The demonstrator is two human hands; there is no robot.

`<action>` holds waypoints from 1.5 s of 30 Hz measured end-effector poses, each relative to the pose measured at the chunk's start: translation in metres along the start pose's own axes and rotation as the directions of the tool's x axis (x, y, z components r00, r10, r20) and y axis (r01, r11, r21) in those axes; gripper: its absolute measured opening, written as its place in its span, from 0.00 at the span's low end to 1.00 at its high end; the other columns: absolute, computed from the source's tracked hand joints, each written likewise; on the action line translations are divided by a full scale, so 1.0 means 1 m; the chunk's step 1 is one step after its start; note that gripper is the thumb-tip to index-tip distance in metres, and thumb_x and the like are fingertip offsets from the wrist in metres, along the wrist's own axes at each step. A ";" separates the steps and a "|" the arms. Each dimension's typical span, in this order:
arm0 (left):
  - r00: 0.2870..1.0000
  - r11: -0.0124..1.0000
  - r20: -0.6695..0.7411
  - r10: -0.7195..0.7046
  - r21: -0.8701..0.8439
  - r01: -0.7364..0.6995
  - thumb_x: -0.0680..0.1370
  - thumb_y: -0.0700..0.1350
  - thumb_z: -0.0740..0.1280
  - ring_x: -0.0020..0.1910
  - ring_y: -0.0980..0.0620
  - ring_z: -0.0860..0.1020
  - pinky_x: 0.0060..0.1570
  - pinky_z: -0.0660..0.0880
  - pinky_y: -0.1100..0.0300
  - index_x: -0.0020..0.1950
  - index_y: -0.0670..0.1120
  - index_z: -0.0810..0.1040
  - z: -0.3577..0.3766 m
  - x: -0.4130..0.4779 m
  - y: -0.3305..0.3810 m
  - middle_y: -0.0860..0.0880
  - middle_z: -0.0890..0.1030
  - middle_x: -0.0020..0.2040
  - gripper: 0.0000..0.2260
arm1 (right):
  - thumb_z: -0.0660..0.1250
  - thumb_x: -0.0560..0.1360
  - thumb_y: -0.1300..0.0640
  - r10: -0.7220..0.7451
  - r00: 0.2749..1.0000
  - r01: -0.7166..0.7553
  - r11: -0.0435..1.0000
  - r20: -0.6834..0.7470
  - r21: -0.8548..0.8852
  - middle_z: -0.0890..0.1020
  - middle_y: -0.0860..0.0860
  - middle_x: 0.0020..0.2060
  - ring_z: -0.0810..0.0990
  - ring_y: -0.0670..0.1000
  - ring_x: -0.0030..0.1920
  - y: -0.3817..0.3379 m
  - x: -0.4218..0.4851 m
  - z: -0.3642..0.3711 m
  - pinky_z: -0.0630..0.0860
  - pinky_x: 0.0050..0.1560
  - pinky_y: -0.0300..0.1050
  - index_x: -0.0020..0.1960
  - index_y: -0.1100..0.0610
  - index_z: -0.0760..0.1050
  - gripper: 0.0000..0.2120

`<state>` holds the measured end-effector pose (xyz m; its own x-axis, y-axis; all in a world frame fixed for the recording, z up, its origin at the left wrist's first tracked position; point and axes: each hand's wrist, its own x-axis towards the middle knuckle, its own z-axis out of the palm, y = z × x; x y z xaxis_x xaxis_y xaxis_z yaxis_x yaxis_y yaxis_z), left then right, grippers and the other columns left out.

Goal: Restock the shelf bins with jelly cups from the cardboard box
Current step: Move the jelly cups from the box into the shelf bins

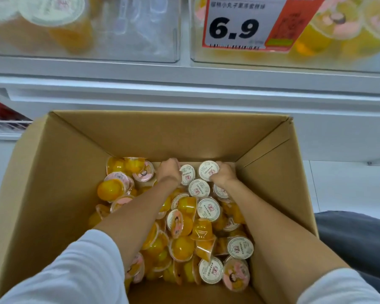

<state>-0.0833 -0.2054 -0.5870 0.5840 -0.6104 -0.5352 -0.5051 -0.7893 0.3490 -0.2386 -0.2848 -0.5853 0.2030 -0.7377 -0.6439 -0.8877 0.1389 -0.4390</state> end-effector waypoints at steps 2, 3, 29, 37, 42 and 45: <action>1.000 0.999 0.010 0.016 0.030 -0.017 0.76 0.41 0.68 0.54 0.43 0.79 0.52 0.78 0.52 0.52 0.45 0.80 0.001 -0.001 0.000 0.44 0.82 0.52 0.06 | 0.69 0.74 0.60 -0.042 0.998 0.038 0.995 -0.047 -0.091 0.74 0.52 0.56 0.76 0.54 0.56 0.004 -0.004 -0.004 0.71 0.45 0.40 0.61 0.57 0.71 0.16; 0.999 0.999 0.022 0.026 0.031 -0.027 0.76 0.41 0.67 0.53 0.43 0.79 0.51 0.78 0.52 0.51 0.45 0.80 0.001 -0.002 0.000 0.44 0.82 0.52 0.05 | 0.69 0.75 0.60 -0.053 0.995 0.045 0.995 -0.086 -0.085 0.73 0.51 0.54 0.77 0.53 0.53 0.007 -0.005 -0.005 0.68 0.39 0.38 0.58 0.57 0.71 0.13; 0.961 0.464 -0.127 0.247 -0.855 -0.232 0.82 0.35 0.57 0.52 0.43 0.79 0.44 0.82 0.48 0.46 0.43 0.66 -0.367 -0.205 0.000 0.37 0.72 0.63 0.07 | 0.59 0.78 0.69 -0.543 0.809 0.572 0.637 -0.227 0.517 0.80 0.55 0.37 0.73 0.48 0.29 -0.249 -0.270 -0.159 0.71 0.28 0.37 0.59 0.58 0.75 0.14; 0.890 0.468 -0.451 0.074 -0.772 -0.430 0.82 0.39 0.60 0.50 0.43 0.81 0.32 0.82 0.53 0.50 0.44 0.70 -0.461 -0.144 0.034 0.39 0.77 0.59 0.02 | 0.60 0.75 0.71 -0.477 0.819 0.562 0.553 -0.320 0.615 0.80 0.56 0.34 0.74 0.49 0.28 -0.358 -0.253 -0.182 0.70 0.24 0.37 0.52 0.62 0.78 0.11; 0.872 0.633 -0.490 -0.003 -0.676 -0.377 0.80 0.40 0.63 0.56 0.38 0.78 0.51 0.80 0.42 0.65 0.39 0.69 -0.483 -0.059 0.023 0.40 0.74 0.63 0.14 | 0.58 0.78 0.68 -0.360 0.900 0.430 0.651 -0.244 0.626 0.76 0.55 0.29 0.72 0.48 0.23 -0.420 -0.201 -0.164 0.68 0.21 0.36 0.50 0.63 0.71 0.05; 0.867 0.829 -0.497 -0.019 -0.493 -0.265 0.81 0.39 0.61 0.55 0.39 0.79 0.54 0.78 0.47 0.63 0.35 0.70 -0.477 -0.036 0.013 0.38 0.77 0.58 0.12 | 0.58 0.79 0.66 -0.340 0.925 0.362 0.646 -0.171 0.672 0.78 0.55 0.38 0.75 0.49 0.30 -0.440 -0.167 -0.150 0.73 0.31 0.38 0.45 0.64 0.71 0.06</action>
<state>0.1919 -0.2255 -0.1959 0.8319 -0.5478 -0.0880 -0.2601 -0.5251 0.8103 0.0560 -0.3222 -0.1902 0.4193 -0.8423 -0.3388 -0.2217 0.2669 -0.9379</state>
